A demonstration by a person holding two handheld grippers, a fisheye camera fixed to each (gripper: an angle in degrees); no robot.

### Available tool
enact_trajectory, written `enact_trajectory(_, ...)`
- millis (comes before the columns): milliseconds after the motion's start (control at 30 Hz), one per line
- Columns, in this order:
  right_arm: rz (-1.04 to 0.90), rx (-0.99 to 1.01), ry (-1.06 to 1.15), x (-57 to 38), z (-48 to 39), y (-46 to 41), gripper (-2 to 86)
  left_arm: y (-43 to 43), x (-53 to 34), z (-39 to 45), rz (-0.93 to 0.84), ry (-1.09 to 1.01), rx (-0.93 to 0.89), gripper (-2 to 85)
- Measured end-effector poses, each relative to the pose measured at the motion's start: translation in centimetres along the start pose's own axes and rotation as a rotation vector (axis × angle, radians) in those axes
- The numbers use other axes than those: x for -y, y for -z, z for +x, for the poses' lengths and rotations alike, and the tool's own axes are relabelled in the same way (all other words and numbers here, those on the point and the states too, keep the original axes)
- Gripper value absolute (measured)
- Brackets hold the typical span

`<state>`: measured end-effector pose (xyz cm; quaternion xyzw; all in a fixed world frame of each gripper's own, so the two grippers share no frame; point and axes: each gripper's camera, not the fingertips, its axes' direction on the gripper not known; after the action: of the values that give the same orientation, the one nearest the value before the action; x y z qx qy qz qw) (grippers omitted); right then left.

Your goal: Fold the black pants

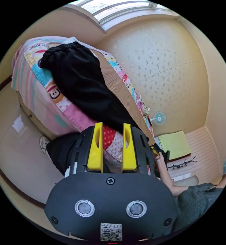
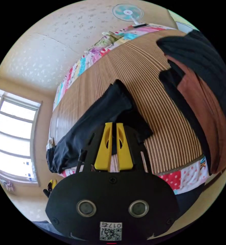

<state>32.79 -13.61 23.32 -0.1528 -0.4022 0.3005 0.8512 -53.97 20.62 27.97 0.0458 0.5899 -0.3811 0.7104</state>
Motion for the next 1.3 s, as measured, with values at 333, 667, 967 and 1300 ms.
enact_trajectory(333, 0.066, 0.377, 0.225, 9.9, -8.5, 12.4, 2.7, -7.9, -2.2, 4.0, -0.195, -0.093, -0.107, 10.3)
enact_trajectory(667, -0.477, 0.091, -0.119, 4.7, 11.4, -0.3, 2.6, -10.2, -3.5, 1.6, -0.218, -0.067, -0.045, 10.7)
enact_trajectory(967, -0.174, 0.083, 0.153, 7.1, -0.9, 8.4, 2.5, -23.2, -0.2, 7.9, -0.350, -0.360, -0.005, 11.0)
enact_trajectory(1300, -0.198, -0.070, 0.028, 5.7, 3.5, 5.5, 3.2, -23.5, -2.0, 8.5, -0.455, -0.599, -0.002, -0.2)
